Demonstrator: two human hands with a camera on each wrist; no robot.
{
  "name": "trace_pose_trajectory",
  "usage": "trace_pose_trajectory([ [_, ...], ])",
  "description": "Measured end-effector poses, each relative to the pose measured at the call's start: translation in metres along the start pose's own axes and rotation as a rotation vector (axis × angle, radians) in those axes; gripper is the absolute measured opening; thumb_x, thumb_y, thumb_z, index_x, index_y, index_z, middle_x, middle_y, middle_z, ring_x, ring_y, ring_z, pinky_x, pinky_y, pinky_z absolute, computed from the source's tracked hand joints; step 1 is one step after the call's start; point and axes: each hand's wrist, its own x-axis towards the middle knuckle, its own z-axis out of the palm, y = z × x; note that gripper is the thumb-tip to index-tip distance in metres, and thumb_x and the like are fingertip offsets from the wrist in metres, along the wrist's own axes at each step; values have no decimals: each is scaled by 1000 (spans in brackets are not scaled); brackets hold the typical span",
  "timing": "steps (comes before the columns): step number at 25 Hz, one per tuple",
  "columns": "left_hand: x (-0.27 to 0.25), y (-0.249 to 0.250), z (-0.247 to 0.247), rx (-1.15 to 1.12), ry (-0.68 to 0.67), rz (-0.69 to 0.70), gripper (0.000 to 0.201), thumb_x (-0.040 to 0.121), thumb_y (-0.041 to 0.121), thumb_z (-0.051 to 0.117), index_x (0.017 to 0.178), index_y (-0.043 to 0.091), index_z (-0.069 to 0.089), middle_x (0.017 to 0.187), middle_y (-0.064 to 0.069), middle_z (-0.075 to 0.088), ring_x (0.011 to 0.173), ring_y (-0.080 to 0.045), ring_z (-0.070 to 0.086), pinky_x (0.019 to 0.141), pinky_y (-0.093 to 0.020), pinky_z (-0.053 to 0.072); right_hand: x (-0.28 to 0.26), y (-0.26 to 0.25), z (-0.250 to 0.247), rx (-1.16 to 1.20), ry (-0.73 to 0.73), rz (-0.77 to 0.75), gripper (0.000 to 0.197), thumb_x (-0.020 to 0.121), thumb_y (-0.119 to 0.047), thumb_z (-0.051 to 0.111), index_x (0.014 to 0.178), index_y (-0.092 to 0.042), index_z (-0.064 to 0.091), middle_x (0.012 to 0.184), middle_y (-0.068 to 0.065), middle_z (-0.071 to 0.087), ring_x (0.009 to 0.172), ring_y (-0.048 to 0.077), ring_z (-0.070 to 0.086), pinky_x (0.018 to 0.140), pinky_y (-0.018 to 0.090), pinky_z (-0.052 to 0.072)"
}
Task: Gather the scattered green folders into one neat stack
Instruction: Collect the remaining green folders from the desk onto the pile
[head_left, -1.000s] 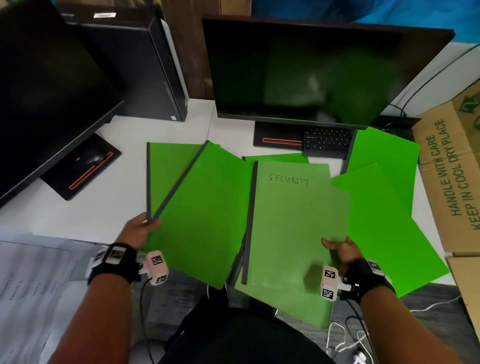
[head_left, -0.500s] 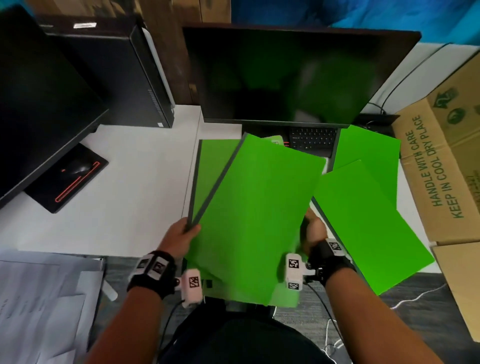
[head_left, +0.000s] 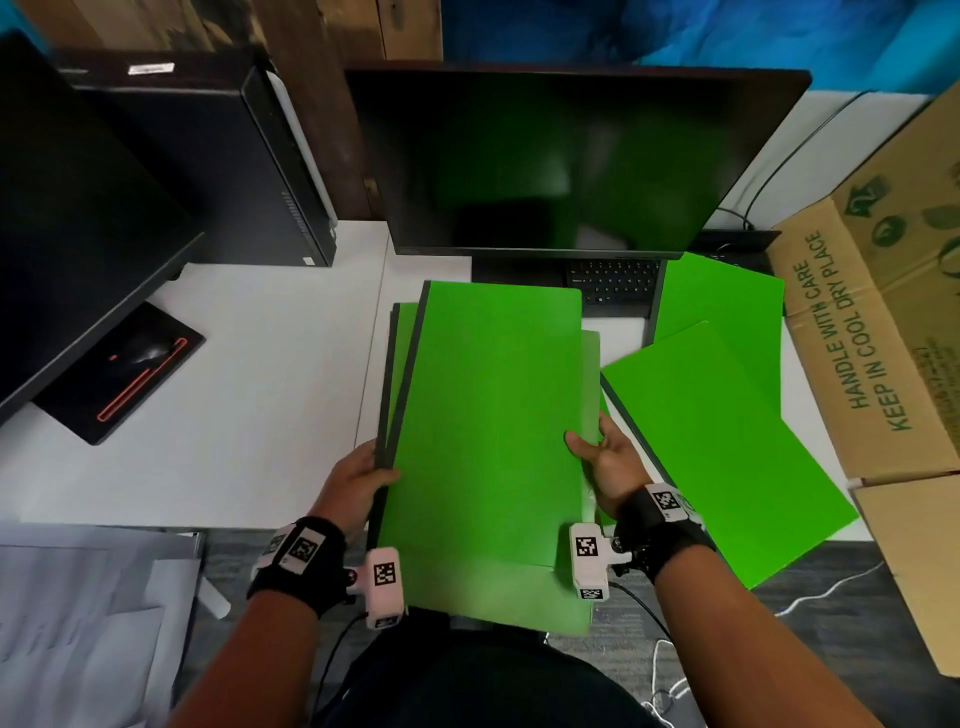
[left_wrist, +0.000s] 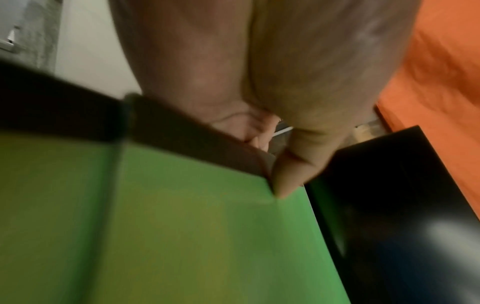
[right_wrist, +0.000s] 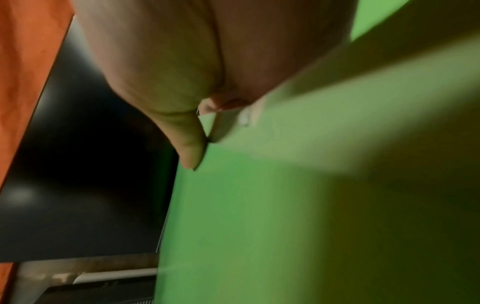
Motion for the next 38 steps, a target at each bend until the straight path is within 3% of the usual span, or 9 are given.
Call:
trace_pose_trajectory([
  [3,6,4,-5,-73,-20,-118,34,84,14,65,117,6,63,117,-26,67,111,-45,61,96,-54,47,10,13,0,-44,-135,13,120,43,-51,93,145,-13,41,137,14,61,123,28,60,106,50,45],
  [8,20,3,-5,19,73,-42,39,77,28,76,112,13,69,109,-15,74,103,-36,68,94,-58,49,-4,-1,24,-361,-181,73,54,87,-24,68,136,-28,45,135,-1,59,114,22,60,102,38,46],
  [11,23,4,-9,38,120,-4,21,86,18,68,106,19,70,110,-14,73,101,-35,69,93,-56,50,7,2,22,-687,-121,12,71,82,-51,65,143,-29,36,136,12,57,118,32,59,102,45,47],
  [15,22,9,-28,-3,173,6,14,89,15,64,101,19,69,112,-20,70,99,-36,67,92,-58,50,15,12,-12,-1167,274,204,110,71,-66,69,153,-14,18,156,20,28,141,39,32,111,54,33],
  [19,17,19,-40,-43,204,3,16,92,13,60,105,19,67,107,-14,70,99,-35,66,92,-54,50,6,51,-21,-1350,321,271,121,60,-70,74,149,-9,18,153,17,26,140,36,31,109,50,38],
  [23,11,24,-37,-40,203,16,23,92,10,58,114,10,64,103,-14,69,92,-32,66,88,-50,51,9,51,-23,-1371,360,292,116,52,-67,81,138,-8,28,142,15,37,132,33,39,105,47,42],
  [28,12,21,-37,-7,211,4,12,90,14,62,100,17,67,107,-20,69,98,-38,66,91,-57,50,18,49,-34,-1163,284,360,101,59,-49,88,135,-7,36,140,16,48,132,34,46,106,44,43],
  [33,11,19,-47,-40,226,-6,16,90,16,63,105,17,67,113,-23,68,99,-37,66,93,-61,48,7,45,-44,-772,165,119,46,78,-9,77,119,-9,58,117,12,70,106,27,66,97,38,52],
  [38,8,27,-56,-52,235,4,17,89,19,64,105,17,68,110,-20,70,99,-37,67,93,-58,49,15,5,-101,-779,316,10,45,79,-6,74,121,-12,57,92,11,66,83,22,60,79,30,51],
])
